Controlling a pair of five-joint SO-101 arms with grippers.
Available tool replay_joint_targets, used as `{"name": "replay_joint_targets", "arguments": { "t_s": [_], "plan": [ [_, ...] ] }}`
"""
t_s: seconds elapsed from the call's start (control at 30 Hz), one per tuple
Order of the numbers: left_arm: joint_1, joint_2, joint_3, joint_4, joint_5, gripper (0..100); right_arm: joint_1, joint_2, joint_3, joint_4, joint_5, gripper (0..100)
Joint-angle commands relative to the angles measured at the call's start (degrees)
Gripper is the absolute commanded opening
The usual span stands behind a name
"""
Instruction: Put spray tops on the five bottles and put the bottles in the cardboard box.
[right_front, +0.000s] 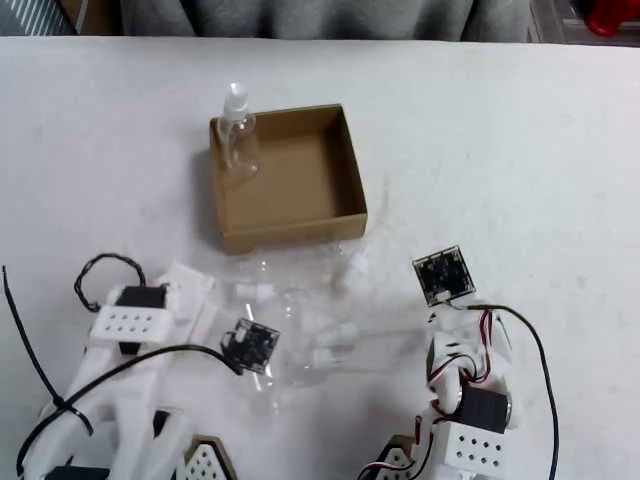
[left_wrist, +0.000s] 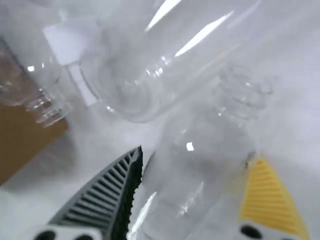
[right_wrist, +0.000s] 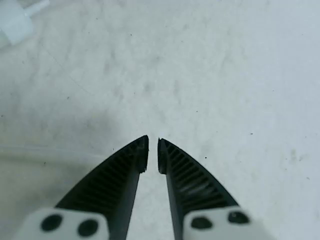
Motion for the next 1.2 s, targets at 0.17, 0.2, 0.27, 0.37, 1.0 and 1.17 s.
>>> {"name": "replay_joint_targets", "arguments": {
  "t_s": [0.17,0.2,0.27,0.37,1.0,1.17],
  "plan": [
    [-0.7,-1.7,0.6,3.6,8.8,13,-0.4,-0.2,0.8,-0.3,0.4,1.5],
    [-0.7,-1.7,0.6,5.0,8.8,11,-0.4,-0.2,0.8,-0.3,0.4,1.5],
    [-0.8,-1.8,0.5,7.5,9.1,12,-0.4,-0.2,0.8,-0.3,0.4,1.5],
    [-1.1,-1.8,-0.1,10.2,11.1,12,-0.4,-0.2,0.8,-0.3,0.4,1.5],
    [-17.8,-1.5,-9.8,17.4,30.3,12,-0.3,-0.2,0.8,-0.1,0.4,1.5],
    [-18.0,-1.5,-9.9,12.7,47.2,12,-0.3,-0.2,0.8,-0.1,0.4,1.5]
  ]
}}
